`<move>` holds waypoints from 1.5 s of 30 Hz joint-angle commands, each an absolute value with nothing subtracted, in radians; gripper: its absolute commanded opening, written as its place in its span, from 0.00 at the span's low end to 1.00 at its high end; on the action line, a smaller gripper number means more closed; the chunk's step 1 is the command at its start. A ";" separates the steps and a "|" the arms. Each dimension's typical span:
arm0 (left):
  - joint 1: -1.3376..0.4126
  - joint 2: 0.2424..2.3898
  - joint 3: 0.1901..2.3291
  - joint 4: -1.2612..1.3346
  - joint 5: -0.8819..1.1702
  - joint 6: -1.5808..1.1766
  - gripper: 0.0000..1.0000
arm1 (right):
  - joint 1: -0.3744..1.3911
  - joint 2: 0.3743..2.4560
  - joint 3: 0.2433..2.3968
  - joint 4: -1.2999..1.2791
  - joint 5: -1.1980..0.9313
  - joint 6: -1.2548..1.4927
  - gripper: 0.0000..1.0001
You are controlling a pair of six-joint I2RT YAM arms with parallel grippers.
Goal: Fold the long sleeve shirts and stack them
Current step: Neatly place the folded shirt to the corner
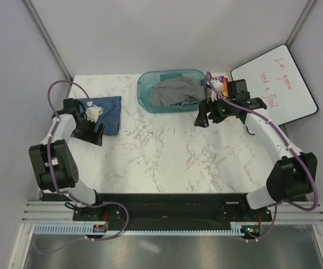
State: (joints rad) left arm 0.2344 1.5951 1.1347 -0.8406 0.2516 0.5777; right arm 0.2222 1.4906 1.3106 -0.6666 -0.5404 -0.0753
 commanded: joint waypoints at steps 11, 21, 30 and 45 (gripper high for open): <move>0.236 1.871 1.195 -0.494 0.175 0.397 0.89 | 0.213 1.525 1.315 -0.643 -0.555 -0.074 0.98; 0.187 2.065 1.452 -0.482 0.179 0.221 0.89 | 0.206 1.597 1.330 -0.634 -0.561 -0.074 0.98; 0.147 2.190 1.673 -0.511 0.170 0.132 0.88 | 0.196 1.635 1.345 -0.630 -0.566 -0.072 0.98; 0.137 2.079 1.843 -0.687 0.358 0.103 0.88 | 0.189 1.632 1.420 -0.655 -0.578 -0.069 0.98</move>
State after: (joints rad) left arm 0.1482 2.2875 1.8854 -0.6209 0.2020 0.1474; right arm 0.1986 1.6691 1.3640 -0.6598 -0.5602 -0.0681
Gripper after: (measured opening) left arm 0.878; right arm 0.982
